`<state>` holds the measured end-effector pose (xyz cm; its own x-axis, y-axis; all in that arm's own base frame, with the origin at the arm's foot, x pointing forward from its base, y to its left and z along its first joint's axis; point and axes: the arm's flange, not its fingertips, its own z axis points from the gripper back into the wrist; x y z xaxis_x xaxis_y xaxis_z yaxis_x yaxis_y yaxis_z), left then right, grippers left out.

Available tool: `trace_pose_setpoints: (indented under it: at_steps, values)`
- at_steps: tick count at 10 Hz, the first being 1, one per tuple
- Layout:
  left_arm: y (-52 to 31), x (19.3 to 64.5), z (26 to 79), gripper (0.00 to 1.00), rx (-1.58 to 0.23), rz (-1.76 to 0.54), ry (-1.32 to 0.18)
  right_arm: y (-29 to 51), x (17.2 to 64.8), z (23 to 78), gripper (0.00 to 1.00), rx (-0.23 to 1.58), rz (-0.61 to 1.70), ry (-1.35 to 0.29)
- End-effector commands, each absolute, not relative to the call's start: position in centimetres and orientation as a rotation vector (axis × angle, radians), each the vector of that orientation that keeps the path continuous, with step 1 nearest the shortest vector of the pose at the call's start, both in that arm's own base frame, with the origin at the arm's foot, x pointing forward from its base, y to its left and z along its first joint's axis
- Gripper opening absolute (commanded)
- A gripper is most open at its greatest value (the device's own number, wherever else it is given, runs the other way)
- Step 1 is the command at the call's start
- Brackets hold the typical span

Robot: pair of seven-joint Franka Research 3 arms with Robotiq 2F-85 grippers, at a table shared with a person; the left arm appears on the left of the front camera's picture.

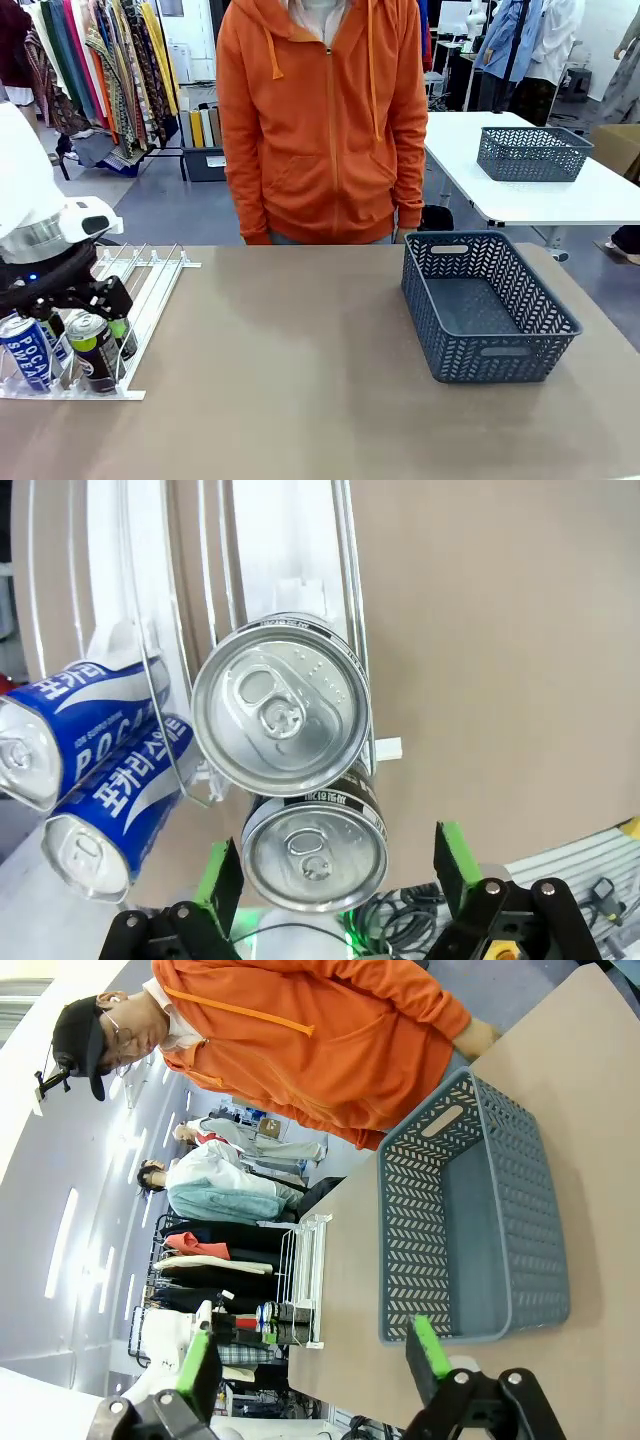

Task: Retrieve and store the cans from the dispenser.
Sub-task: Pick up one can from the Automatic Can Dispenser and place it in the middle of the table.

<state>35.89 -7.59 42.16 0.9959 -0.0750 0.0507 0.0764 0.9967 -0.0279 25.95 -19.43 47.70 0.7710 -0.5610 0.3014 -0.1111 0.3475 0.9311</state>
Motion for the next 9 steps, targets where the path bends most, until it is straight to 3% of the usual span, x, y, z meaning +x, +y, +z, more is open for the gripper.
trace_pose_setpoints:
  at_steps: [1,6,7,8,9]
  values:
    - [-7.46,35.58,41.66,1.00,-0.015,-0.038,-0.049,-19.55,26.24,48.20,1.00,1.218,-0.322,-0.677]
    - [-7.45,36.07,41.40,1.00,0.005,-0.008,-0.055,-19.55,26.24,48.20,1.00,1.218,-0.322,-0.677]
    - [-7.40,36.10,41.35,0.40,0.031,-0.004,-0.066,-19.55,26.24,48.20,1.00,1.218,-0.322,-0.677]
    - [-7.34,36.05,41.39,0.00,0.041,0.010,-0.097,-19.55,26.24,48.20,1.00,1.218,-0.322,-0.677]
    - [-7.30,36.10,41.34,0.00,0.034,0.009,-0.094,-19.55,26.24,48.20,1.00,1.218,-0.322,-0.677]
